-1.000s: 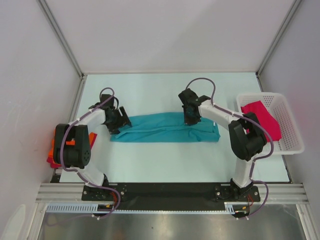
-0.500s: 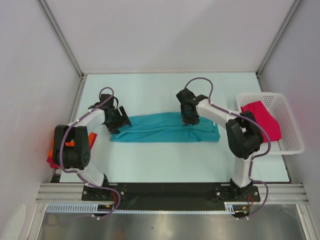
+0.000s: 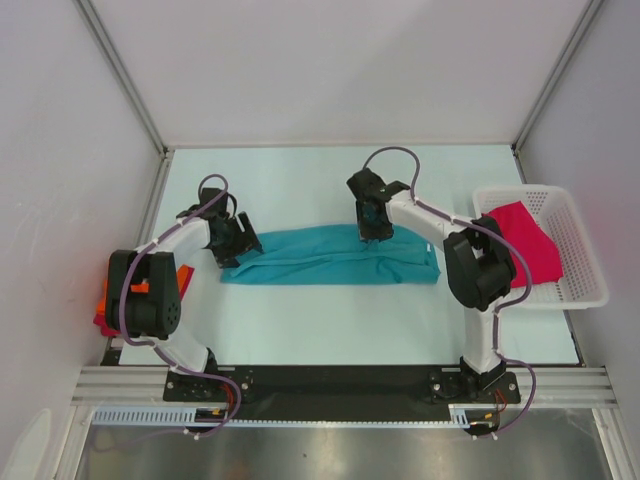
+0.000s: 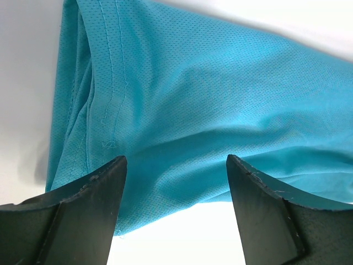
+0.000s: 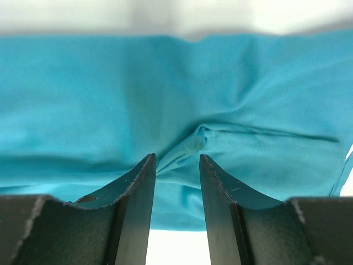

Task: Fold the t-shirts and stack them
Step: Fold the other side of the tshirt into a rectangle

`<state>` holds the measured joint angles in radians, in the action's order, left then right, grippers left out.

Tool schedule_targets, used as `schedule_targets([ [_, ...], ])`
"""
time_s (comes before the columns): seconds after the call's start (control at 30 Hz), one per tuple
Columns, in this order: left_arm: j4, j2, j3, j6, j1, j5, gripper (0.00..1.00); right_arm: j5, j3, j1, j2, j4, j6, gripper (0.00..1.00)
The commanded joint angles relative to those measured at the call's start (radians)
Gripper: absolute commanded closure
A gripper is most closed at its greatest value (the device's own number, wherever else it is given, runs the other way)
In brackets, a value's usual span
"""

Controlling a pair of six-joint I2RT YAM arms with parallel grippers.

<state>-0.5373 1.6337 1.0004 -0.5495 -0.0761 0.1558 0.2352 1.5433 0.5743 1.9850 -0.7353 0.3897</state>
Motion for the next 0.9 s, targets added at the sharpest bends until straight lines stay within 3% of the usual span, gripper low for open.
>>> schedule_targets([
  [0.0,0.000,-0.032,0.033,0.014,-0.005,-0.016,0.22,0.032,0.066,-0.014,0.031,-0.010,-0.015,0.57],
  [0.5,0.002,-0.029,0.038,0.017,-0.005,-0.010,0.22,0.041,0.041,-0.039,0.048,0.004,-0.011,0.59],
  [0.6,0.000,-0.029,0.038,0.019,-0.005,-0.010,0.22,0.041,0.031,-0.039,0.038,0.005,-0.009,0.66],
  [0.63,0.002,-0.031,0.037,0.020,-0.004,-0.010,0.22,0.039,0.031,-0.037,0.034,0.005,-0.008,0.78],
  [0.73,0.000,-0.035,0.037,0.019,-0.005,-0.012,0.21,0.038,0.028,-0.037,0.023,0.004,-0.005,1.00],
  [0.87,0.002,-0.037,0.038,0.020,-0.005,-0.009,0.22,0.046,0.020,-0.034,0.006,0.004,-0.003,1.00],
])
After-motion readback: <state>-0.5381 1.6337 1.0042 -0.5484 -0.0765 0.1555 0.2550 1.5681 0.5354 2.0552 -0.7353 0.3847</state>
